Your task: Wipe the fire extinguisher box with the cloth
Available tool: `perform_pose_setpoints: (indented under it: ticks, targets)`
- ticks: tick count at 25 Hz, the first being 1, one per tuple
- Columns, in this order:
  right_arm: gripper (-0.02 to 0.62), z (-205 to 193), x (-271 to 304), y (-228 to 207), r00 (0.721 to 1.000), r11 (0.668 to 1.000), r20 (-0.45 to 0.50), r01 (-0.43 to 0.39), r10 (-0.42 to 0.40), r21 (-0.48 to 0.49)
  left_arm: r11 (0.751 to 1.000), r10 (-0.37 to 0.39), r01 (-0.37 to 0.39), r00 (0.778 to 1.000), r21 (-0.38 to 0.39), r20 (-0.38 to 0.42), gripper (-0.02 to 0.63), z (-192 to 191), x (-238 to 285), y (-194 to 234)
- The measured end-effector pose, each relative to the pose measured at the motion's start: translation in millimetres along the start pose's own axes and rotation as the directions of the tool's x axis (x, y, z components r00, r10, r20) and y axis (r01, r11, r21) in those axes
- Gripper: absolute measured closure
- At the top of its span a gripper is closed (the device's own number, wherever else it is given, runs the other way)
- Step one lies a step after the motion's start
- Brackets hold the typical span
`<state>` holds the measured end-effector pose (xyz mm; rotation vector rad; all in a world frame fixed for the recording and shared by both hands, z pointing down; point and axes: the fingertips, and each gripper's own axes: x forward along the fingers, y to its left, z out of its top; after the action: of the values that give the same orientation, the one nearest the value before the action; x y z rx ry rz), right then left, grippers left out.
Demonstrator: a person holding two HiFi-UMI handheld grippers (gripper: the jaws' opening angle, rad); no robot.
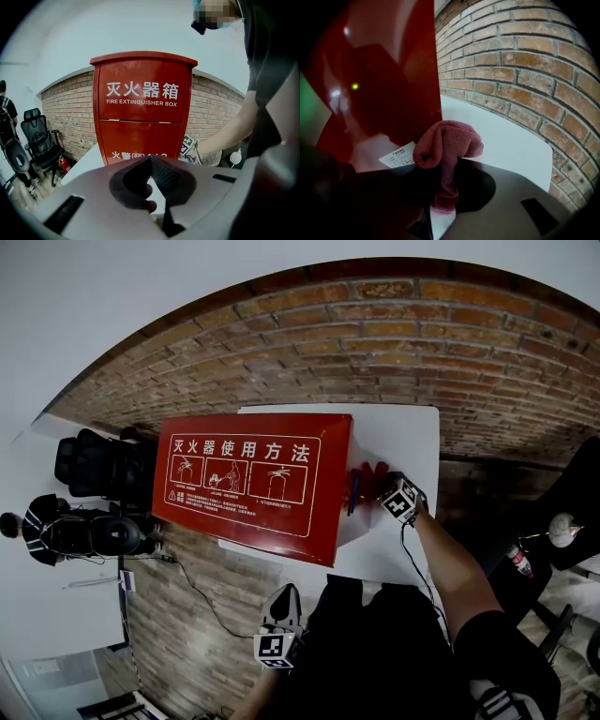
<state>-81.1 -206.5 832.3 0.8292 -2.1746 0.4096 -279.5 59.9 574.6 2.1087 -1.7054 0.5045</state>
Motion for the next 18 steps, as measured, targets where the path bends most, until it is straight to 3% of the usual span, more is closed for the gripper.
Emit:
perform_pose_setpoints:
  ticks: [8,18]
  targets:
    - [0.508,10,-37,-7,0.996,0.991,0.071,0.037,-0.046,0.128,1.000,-0.018,0.018,1.000,0.000,0.014,0.589,3,7,-8]
    - [0.508,33,-150,-8,0.969,0.983,0.212,0.092,-0.126,0.161,0.993,-0.114,0.115,0.992,-0.021,0.055,0.589,16,36,-37]
